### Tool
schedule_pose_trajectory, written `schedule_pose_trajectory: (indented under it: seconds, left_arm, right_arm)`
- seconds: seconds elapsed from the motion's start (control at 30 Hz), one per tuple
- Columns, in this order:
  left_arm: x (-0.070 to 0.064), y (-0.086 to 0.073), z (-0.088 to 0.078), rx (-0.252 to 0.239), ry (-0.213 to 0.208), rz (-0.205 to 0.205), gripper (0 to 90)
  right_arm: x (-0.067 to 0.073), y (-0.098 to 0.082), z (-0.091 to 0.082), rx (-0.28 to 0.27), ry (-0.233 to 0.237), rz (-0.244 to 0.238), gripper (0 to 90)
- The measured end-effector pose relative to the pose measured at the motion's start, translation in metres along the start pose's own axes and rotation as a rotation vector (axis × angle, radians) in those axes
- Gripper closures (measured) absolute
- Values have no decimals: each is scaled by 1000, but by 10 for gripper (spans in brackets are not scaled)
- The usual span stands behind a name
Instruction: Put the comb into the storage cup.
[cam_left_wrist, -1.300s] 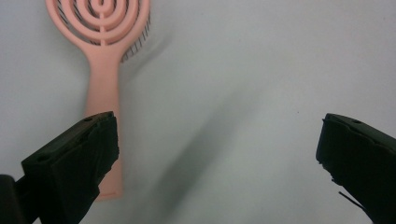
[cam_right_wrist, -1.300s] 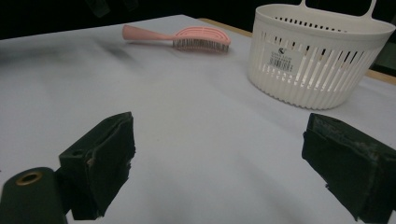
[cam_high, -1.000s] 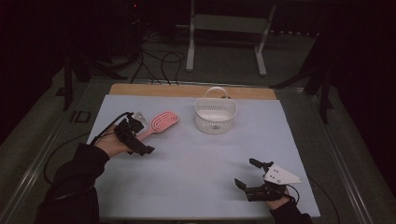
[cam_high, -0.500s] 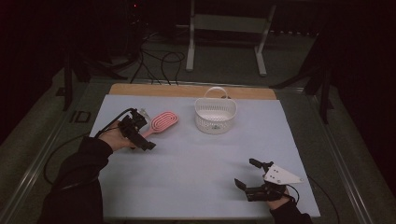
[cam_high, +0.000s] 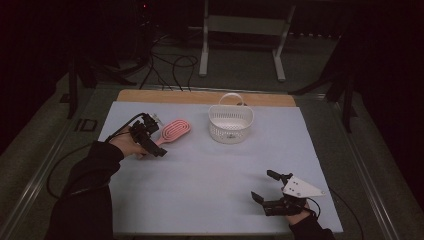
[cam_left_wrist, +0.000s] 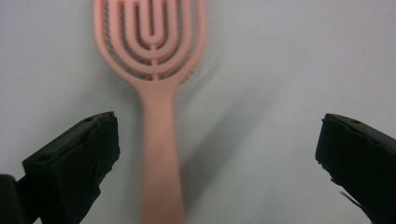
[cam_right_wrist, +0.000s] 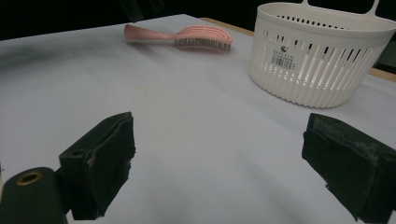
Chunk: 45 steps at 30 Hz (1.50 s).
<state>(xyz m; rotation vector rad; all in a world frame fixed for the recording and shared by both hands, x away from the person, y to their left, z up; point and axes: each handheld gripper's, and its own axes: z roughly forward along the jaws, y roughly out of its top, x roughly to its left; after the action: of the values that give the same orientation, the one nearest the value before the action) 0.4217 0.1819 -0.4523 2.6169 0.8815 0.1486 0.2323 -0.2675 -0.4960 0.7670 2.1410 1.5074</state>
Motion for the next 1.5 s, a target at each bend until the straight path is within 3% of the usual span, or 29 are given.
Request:
schedule_pose_trajectory:
  seconds: [0.23,0.67,1.13,1.17,1.37,1.5]
  left_arm:
    - [7,3,11,28,10,3,17]
    - [15,7,18,17,30,2,101]
    - [22,8,29,74,44,-4,290]
    - [23,9,30,82,59,2,301]
    - [23,11,33,95,41,3,394]
    - [23,13,35,110,54,18,427]
  right_arm:
    - [0,0,0,2,1,0,93]
    - [0,-1,0,1,6,4,92]
    - [-1,-1,0,-2,8,6,92]
    - [-1,-1,0,-2,9,6,92]
    - [-1,-1,0,-4,10,9,92]
    - [-1,-1,0,-4,8,7,92]
